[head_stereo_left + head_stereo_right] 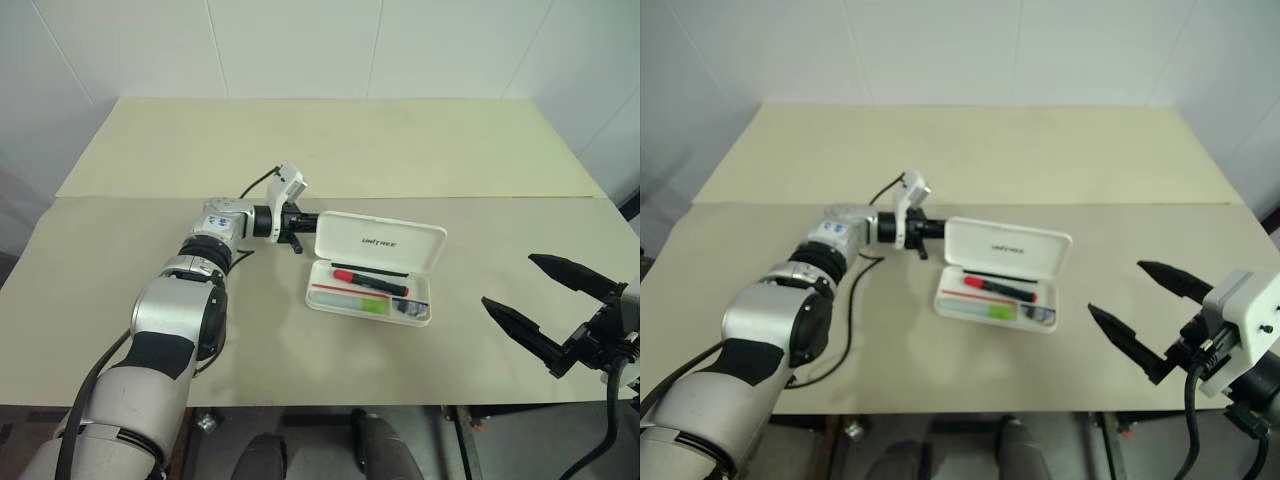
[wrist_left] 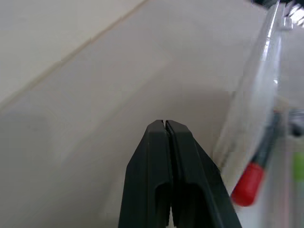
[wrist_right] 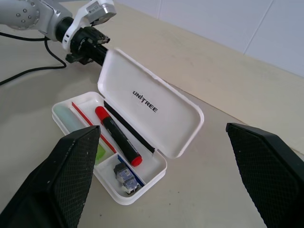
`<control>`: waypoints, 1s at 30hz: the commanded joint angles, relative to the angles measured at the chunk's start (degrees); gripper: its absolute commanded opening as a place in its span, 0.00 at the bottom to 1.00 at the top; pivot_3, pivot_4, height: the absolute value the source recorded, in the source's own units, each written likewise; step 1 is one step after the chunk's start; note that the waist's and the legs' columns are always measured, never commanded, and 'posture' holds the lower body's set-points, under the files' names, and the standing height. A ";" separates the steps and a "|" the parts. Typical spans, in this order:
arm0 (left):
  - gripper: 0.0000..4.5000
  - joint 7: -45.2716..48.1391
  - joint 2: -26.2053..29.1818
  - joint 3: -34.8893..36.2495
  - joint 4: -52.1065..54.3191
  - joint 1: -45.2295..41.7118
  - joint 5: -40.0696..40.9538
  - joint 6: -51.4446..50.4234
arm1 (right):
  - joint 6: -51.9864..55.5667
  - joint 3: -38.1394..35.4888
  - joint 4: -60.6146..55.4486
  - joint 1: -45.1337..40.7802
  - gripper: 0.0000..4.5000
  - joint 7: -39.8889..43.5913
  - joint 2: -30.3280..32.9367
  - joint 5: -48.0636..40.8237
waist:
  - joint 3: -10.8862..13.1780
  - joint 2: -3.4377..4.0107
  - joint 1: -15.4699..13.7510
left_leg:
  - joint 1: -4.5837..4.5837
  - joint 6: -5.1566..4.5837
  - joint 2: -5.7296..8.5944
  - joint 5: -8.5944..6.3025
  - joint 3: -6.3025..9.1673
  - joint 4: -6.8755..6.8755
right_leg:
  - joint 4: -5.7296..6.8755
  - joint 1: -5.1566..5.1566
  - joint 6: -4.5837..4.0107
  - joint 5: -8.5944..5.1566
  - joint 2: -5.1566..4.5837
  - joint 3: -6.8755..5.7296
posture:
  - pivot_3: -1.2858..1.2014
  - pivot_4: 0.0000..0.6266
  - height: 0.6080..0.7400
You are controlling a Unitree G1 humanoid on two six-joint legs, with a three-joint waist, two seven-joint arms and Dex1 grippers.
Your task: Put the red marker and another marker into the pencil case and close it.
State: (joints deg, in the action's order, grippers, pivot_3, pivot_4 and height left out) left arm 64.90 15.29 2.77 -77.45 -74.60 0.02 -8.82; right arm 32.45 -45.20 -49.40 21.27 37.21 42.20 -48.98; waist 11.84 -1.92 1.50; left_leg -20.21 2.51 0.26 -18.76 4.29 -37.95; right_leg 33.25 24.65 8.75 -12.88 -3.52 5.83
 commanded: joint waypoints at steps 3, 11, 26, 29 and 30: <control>0.01 5.34 -0.07 -0.69 0.46 -2.25 -1.43 -1.71 | -1.60 -1.21 -1.12 0.29 1.00 -0.70 0.16 0.14 | 0.00 0.00 -0.09 | 0.01 0.00 0.00 0.00 0.00 0.00 | 0.04 0.00 0.00 0.00 0.00 0.00 | 0.52 0.24 1.00; 0.01 17.87 1.79 -3.67 1.42 -2.40 -3.85 4.09 | -1.82 -2.40 -1.59 1.64 1.00 -0.52 0.04 -0.34 | 0.00 0.00 -0.03 | 0.00 0.00 0.00 0.00 0.00 0.00 | 0.03 0.00 -0.01 0.00 0.00 0.01 | 0.52 0.24 1.00; 0.01 27.60 4.04 -17.46 3.56 -0.91 -5.77 18.50 | -2.50 -2.08 0.02 1.17 1.00 -0.01 1.52 -0.07 | 0.00 -0.01 -0.07 | 0.00 0.00 0.00 0.00 0.00 -0.01 | 0.08 -0.05 -0.01 -0.01 0.00 0.05 | 0.52 0.24 1.00; 0.01 27.60 3.38 -19.73 5.03 -0.61 -3.85 21.42 | -2.58 -1.93 0.28 1.10 1.00 0.17 1.75 0.14 | 0.01 -0.01 -0.09 | 0.00 0.00 0.00 0.00 0.00 -0.01 | 0.08 -0.06 -0.02 -0.01 0.00 0.06 | 0.52 0.24 1.00; 0.01 27.60 3.22 -20.07 5.40 -0.56 -3.69 22.62 | -2.62 -1.90 0.35 1.11 1.00 0.21 1.81 0.24 | 0.01 -0.01 -0.09 | 0.00 0.00 0.00 0.00 0.00 -0.01 | 0.08 -0.06 -0.02 -0.01 0.00 0.06 | 0.52 0.24 1.00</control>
State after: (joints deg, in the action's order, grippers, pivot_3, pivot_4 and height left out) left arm 86.08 18.72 -16.45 -74.04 -75.50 -4.73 11.74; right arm 31.22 -45.57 -48.93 22.81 36.98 43.37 -48.91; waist 11.84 -1.93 1.41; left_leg -20.21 2.50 0.26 -18.76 4.29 -37.97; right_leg 33.33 24.59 8.74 -12.89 -3.52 5.89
